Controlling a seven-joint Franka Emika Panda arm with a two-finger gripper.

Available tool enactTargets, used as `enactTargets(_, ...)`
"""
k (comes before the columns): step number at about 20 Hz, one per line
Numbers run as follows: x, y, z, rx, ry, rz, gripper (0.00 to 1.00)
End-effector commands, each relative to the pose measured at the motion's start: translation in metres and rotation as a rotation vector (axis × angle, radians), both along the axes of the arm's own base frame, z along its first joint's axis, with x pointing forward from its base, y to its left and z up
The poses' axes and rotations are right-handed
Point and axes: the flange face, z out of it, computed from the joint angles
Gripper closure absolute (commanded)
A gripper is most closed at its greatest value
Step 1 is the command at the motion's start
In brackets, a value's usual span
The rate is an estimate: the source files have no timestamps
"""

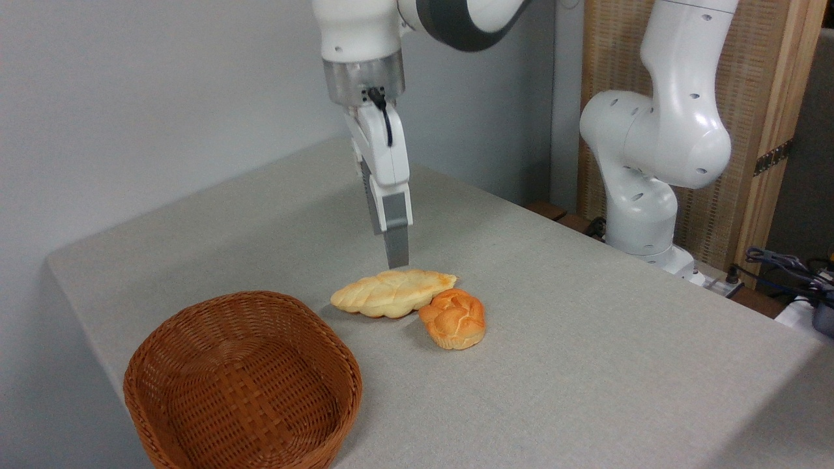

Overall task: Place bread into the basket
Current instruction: 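Lower the gripper down onto the long braided bread loaf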

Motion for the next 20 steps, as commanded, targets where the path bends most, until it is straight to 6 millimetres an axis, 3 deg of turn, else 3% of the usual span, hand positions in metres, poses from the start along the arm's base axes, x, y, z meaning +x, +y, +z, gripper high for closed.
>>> enactTargets(1,-0.006,-0.004,-0.022,-0.009,0.010,-0.057,0.00)
enactTargets(6,-0.004,-0.024,-0.055,-0.001,0.082,-0.095,0.00)
enactTargets(10,0.002,-0.037,-0.069,-0.037,0.083,-0.097,0.00)
enactTargets(13,0.008,-0.038,-0.087,-0.032,0.107,-0.098,0.00)
enactTargets(20,0.015,-0.039,-0.102,-0.031,0.100,-0.103,0.00)
